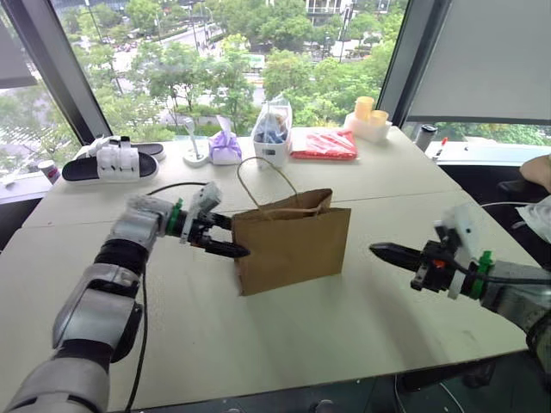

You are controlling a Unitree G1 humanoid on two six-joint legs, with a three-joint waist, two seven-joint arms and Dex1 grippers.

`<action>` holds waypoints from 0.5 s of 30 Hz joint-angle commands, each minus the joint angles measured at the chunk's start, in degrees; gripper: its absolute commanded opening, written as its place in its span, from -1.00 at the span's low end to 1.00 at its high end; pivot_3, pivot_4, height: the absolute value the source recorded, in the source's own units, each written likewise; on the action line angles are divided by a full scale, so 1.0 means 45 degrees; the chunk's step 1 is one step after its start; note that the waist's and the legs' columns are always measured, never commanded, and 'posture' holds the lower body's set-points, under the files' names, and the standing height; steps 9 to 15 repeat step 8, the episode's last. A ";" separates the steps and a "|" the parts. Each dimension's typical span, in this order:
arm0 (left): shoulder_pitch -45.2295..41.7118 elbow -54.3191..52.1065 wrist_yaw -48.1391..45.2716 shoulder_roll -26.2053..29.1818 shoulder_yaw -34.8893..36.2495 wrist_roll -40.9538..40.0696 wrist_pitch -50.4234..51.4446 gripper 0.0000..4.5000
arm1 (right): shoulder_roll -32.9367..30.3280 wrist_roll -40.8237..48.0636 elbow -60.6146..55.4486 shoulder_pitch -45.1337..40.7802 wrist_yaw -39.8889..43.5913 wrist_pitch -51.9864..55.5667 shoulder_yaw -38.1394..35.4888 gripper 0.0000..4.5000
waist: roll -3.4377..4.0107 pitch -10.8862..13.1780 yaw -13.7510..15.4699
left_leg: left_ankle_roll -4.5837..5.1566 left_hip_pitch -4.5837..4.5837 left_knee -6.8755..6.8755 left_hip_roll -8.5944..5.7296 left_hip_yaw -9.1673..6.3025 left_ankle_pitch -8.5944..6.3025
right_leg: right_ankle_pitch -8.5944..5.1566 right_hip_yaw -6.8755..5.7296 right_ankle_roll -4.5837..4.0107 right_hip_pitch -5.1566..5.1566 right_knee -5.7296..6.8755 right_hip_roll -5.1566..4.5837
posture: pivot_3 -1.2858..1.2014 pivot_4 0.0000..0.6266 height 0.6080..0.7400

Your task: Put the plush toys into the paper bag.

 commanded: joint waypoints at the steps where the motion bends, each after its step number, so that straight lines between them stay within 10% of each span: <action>1: 0.2077 -0.4406 0.0734 0.1077 0.1398 -0.1525 0.2740 0.98 | -0.0390 -0.0577 0.0788 -0.0818 0.0906 -0.0991 0.0686 -1.00 | 0.0000 0.0001 -0.0023 | 0.0004 0.0003 0.0000 0.0006 0.0004 -0.0003 | -0.0001 0.0003 0.0001 0.0000 0.0001 0.0000 | 0.03 -0.52 1.00; 8: 0.6771 -1.1337 0.3380 0.2333 0.3962 -0.3763 0.6174 0.98 | -0.0772 -0.1480 0.2250 -0.1894 0.2951 -0.2361 0.2252 -1.00 | -0.0009 0.0008 0.0097 | 0.0005 -0.0004 0.0000 0.0074 -0.0003 -0.0005 | -0.0001 -0.0006 -0.0001 -0.0005 0.0006 0.0009 | 0.03 -0.52 1.00; 15: 0.6771 -1.1337 0.3380 0.2333 0.3962 -0.3763 0.6174 0.98 | -0.0772 -0.1480 0.2250 -0.1894 0.2951 -0.2361 0.2252 -1.00 | -0.0009 0.0008 0.0097 | 0.0005 -0.0004 0.0000 0.0074 -0.0003 -0.0005 | -0.0001 -0.0006 -0.0001 -0.0005 0.0006 0.0009 | 0.03 -0.52 1.00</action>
